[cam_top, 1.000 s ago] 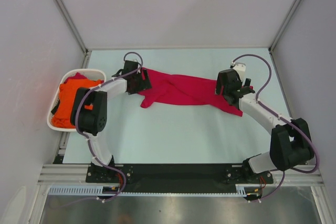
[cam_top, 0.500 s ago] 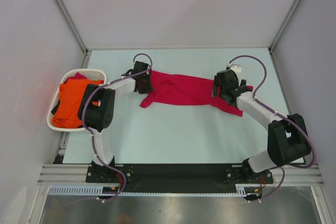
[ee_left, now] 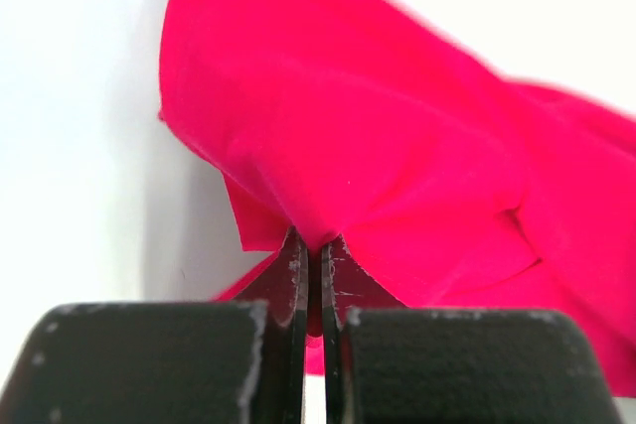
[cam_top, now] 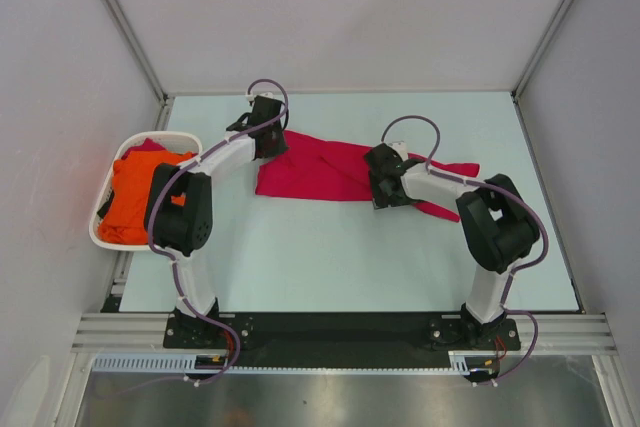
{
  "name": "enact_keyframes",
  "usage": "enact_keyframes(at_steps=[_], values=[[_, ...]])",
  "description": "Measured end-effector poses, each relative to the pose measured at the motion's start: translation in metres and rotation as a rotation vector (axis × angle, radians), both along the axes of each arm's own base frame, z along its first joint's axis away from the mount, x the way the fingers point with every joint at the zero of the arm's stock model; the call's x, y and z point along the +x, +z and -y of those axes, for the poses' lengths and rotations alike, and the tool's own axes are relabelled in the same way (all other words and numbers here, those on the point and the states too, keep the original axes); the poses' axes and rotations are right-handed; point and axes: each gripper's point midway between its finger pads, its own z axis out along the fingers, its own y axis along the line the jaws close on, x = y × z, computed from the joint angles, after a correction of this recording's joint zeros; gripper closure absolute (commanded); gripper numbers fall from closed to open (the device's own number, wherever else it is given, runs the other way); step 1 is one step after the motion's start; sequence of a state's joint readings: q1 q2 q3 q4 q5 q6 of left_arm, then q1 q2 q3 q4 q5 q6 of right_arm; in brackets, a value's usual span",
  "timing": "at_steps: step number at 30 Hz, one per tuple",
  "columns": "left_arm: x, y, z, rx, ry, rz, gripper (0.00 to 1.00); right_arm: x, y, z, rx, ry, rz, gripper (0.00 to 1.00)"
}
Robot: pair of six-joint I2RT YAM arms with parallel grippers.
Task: Fold and stack the t-shirts
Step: Flatten out the tshirt
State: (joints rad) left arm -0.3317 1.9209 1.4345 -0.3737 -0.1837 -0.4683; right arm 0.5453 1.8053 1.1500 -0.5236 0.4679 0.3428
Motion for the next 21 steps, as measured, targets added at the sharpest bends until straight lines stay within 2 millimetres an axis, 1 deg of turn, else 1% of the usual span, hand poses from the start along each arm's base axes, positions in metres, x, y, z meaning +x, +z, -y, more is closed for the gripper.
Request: enact_keyframes(at_steps=[1, 3, 6, 11, 14, 21], values=[[0.003, 0.005, 0.001, -0.001, 0.001, 0.012, 1.00, 0.000, -0.002, -0.004, -0.034, 0.008, -0.003, 0.01], [0.009, 0.015, 0.001, 0.000, 0.000, 0.032, 1.00, 0.003, 0.004, -0.008, -0.110, 0.017, 0.017, 0.02], [0.010, 0.018, 0.002, 0.000, -0.001, 0.037, 1.00, 0.005, 0.004, -0.009, -0.211, 0.014, 0.040, 0.05], [0.006, 0.014, -0.001, 0.016, -0.005, 0.017, 1.00, 0.008, 0.010, 0.005, -0.381, -0.023, 0.071, 0.06], [0.005, 0.013, -0.003, 0.031, -0.004, 0.013, 1.00, 0.005, 0.012, 0.016, -0.451, -0.035, 0.061, 0.05], [0.003, 0.008, -0.011, 0.070, 0.008, -0.004, 1.00, -0.005, 0.016, 0.042, -0.528, -0.077, 0.025, 0.06]])
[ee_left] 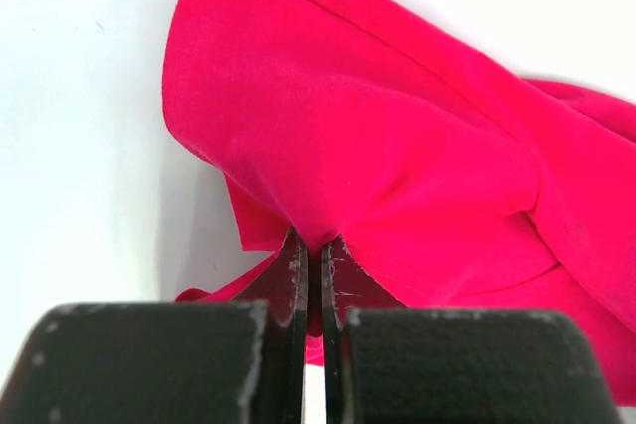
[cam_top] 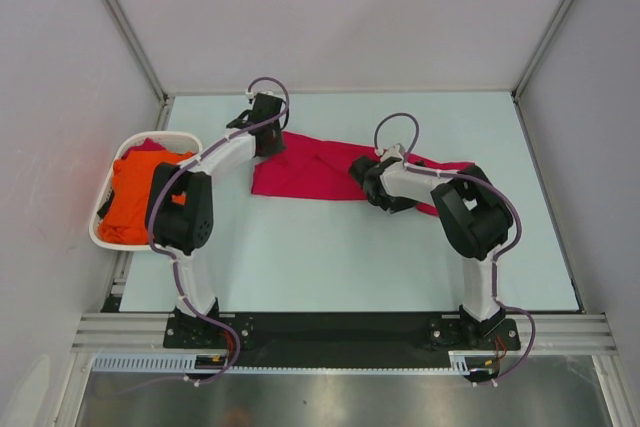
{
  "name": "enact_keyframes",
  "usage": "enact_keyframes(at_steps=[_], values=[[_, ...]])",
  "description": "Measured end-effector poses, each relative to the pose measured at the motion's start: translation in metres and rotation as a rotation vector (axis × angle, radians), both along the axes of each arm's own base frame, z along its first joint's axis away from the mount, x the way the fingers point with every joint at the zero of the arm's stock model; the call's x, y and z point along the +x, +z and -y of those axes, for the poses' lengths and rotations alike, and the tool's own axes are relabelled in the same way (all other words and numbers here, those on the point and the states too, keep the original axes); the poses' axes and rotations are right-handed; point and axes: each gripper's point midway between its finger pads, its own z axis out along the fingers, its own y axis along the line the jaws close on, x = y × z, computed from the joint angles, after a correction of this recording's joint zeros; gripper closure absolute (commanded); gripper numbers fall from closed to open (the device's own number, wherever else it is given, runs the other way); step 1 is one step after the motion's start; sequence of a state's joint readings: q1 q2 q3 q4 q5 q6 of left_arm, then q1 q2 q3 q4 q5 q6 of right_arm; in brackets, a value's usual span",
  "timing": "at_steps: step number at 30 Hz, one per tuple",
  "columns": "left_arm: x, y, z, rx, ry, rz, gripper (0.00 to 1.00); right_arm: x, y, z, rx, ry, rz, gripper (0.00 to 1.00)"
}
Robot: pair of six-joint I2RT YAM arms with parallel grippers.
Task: Fold and stack the t-shirts
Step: Flatten out the tshirt
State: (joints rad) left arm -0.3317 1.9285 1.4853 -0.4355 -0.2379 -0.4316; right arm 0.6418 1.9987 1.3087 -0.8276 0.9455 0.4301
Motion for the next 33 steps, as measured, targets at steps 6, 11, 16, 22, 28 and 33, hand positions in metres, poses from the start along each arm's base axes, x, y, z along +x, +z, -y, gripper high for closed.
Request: enact_keyframes(at_steps=[6, 11, 16, 22, 28, 33], values=[[0.000, -0.005, -0.002, 0.015, 0.000, -0.011, 1.00, -0.009, 0.005, 0.030, -0.003, -0.059, -0.007, 0.08], [-0.001, -0.010, -0.003, 0.023, 0.003, -0.022, 1.00, -0.009, 0.007, 0.033, 0.000, -0.068, -0.004, 0.08], [-0.001, -0.011, -0.003, 0.025, 0.003, -0.025, 1.00, -0.010, 0.008, 0.033, 0.000, -0.062, -0.015, 0.08], [0.000, -0.015, -0.003, 0.033, -0.002, -0.034, 1.00, -0.013, 0.011, 0.029, 0.036, -0.043, -0.034, 0.09], [-0.001, -0.020, -0.003, 0.037, -0.003, -0.048, 1.00, -0.011, 0.014, 0.022, 0.077, -0.020, -0.026, 0.12], [-0.001, -0.020, -0.004, 0.038, -0.003, -0.050, 1.00, -0.008, 0.012, 0.017, 0.102, -0.006, -0.032, 0.12]])
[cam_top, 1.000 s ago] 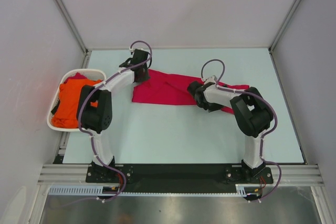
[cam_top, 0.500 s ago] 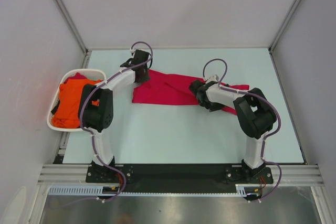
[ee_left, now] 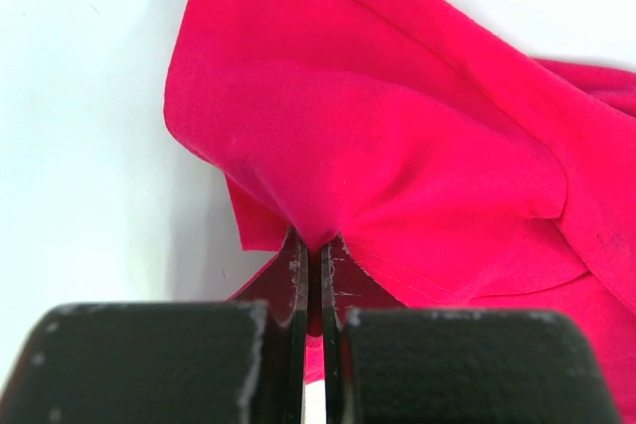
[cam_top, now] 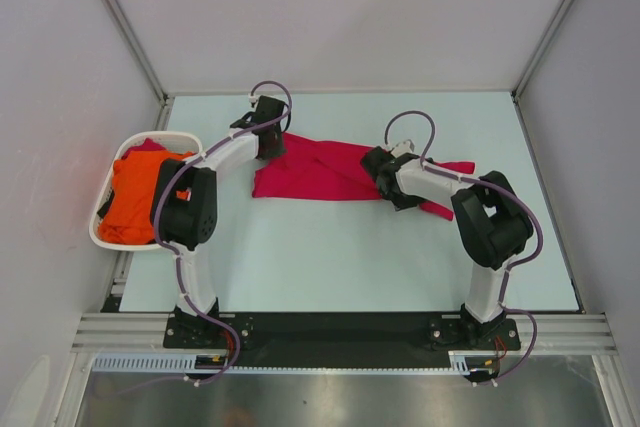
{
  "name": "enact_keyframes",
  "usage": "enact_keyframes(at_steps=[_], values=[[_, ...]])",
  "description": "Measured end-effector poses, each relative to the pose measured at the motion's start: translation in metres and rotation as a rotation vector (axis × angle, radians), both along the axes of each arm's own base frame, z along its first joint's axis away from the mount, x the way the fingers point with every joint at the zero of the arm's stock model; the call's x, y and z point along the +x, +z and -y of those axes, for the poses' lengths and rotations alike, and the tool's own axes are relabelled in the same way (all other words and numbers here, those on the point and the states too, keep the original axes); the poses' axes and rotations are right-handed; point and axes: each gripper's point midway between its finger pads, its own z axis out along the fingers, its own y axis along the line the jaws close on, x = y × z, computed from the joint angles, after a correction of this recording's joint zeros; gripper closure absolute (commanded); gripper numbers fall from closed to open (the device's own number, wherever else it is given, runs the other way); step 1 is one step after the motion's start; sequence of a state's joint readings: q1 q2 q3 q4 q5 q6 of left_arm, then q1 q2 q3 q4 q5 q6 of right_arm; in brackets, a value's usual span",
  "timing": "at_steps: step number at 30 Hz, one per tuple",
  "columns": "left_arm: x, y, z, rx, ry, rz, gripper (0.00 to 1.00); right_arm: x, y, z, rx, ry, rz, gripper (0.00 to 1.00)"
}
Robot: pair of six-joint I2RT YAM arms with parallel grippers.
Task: Fold and stack the t-shirts
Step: Flatten out the tshirt
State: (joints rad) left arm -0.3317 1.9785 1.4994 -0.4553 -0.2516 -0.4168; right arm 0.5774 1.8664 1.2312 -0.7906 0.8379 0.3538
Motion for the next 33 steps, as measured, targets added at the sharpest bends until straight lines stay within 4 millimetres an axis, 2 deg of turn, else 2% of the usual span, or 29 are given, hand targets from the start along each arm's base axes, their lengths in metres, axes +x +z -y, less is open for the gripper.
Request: enact_keyframes(at_steps=[7, 16, 18, 19, 21, 28, 33], values=[[0.000, 0.000, 0.000, 0.001, 0.000, -0.001, 1.00, 0.006, -0.002, -0.010, 0.044, 0.022, -0.003, 0.13], [-0.001, -0.006, 0.000, 0.005, 0.000, -0.013, 1.00, 0.022, -0.006, -0.017, 0.123, 0.025, 0.029, 0.27], [-0.001, -0.007, -0.001, 0.007, 0.000, -0.017, 1.00, 0.025, -0.006, -0.019, 0.139, 0.027, 0.034, 0.42], [-0.001, -0.008, -0.001, 0.008, 0.001, -0.018, 1.00, 0.027, -0.006, -0.020, 0.145, 0.029, 0.036, 0.66], [-0.001, -0.008, -0.001, 0.009, 0.001, -0.018, 1.00, 0.030, -0.005, -0.022, 0.165, 0.032, 0.042, 1.00], [-0.001, -0.008, -0.002, 0.015, 0.006, -0.016, 1.00, 0.047, 0.000, -0.025, 0.162, 0.030, 0.062, 1.00], [-0.001, -0.007, -0.008, 0.041, 0.024, -0.016, 1.00, 0.043, 0.003, -0.013, 0.104, -0.004, 0.070, 1.00]])
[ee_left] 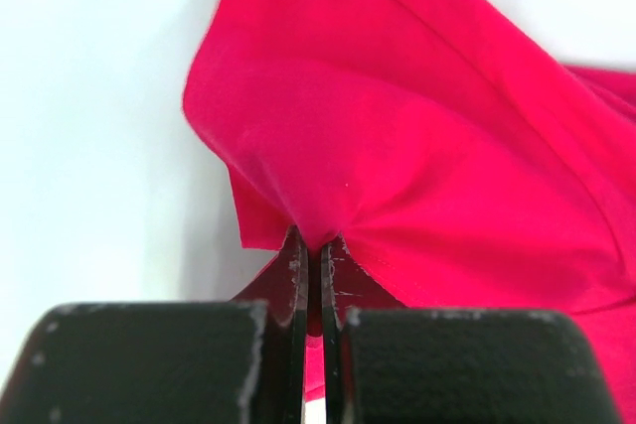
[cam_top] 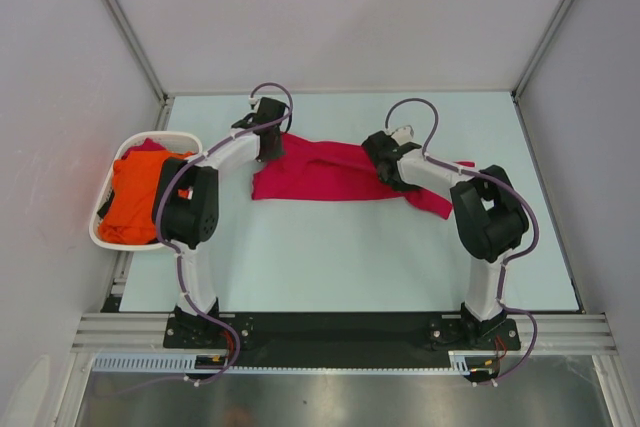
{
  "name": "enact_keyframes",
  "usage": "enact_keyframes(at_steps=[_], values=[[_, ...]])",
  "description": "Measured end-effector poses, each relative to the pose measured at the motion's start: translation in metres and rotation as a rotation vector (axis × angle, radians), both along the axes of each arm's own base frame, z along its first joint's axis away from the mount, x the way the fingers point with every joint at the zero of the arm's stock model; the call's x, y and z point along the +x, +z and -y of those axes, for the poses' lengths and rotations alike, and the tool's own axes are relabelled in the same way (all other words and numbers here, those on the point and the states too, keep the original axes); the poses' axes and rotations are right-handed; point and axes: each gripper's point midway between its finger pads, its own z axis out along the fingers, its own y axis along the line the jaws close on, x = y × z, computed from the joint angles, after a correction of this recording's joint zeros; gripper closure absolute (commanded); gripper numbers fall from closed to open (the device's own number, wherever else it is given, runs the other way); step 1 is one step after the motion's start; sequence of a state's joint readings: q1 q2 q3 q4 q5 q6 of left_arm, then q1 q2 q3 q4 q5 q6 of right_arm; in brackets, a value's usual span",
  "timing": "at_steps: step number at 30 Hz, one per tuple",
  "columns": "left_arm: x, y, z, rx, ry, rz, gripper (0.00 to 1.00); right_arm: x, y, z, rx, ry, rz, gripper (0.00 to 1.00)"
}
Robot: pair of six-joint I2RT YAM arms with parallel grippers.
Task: Fold and stack the t-shirts
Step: Flatten out the tshirt
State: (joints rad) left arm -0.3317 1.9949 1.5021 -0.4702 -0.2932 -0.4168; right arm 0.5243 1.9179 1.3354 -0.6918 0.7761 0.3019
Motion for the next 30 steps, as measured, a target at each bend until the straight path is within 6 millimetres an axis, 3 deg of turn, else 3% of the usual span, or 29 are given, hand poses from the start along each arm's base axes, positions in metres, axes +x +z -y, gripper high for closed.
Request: enact_keyframes(at_steps=[6, 10, 15, 18, 19, 20, 22, 25, 30], values=[[0.001, 0.007, -0.010, 0.045, 0.034, 0.015, 1.00, 0.003, 0.009, 0.014, -0.058, -0.046, 0.045, 1.00], [0.001, 0.029, -0.019, 0.071, 0.063, 0.060, 1.00, 0.007, 0.019, 0.014, -0.062, -0.047, 0.100, 1.00], [0.002, 0.074, -0.029, 0.071, 0.095, 0.157, 1.00, 0.015, 0.060, 0.005, -0.029, -0.022, 0.229, 1.00], [0.004, 0.091, -0.031, 0.070, 0.091, 0.192, 0.92, 0.020, 0.084, 0.003, -0.009, -0.015, 0.303, 1.00], [0.007, 0.095, -0.031, 0.071, 0.082, 0.202, 0.87, 0.022, 0.090, 0.003, -0.008, -0.012, 0.322, 1.00], [0.008, 0.098, -0.030, 0.070, 0.078, 0.207, 0.55, 0.023, 0.092, 0.003, -0.008, -0.012, 0.329, 1.00], [0.010, 0.099, -0.029, 0.075, 0.067, 0.205, 0.20, 0.025, 0.092, 0.003, -0.015, -0.005, 0.328, 1.00], [0.016, 0.097, -0.030, 0.087, 0.062, 0.197, 0.02, 0.025, 0.083, 0.003, -0.033, 0.000, 0.303, 1.00], [0.015, 0.071, -0.035, 0.112, 0.071, 0.127, 0.01, 0.026, 0.069, 0.002, -0.050, 0.011, 0.264, 1.00]])
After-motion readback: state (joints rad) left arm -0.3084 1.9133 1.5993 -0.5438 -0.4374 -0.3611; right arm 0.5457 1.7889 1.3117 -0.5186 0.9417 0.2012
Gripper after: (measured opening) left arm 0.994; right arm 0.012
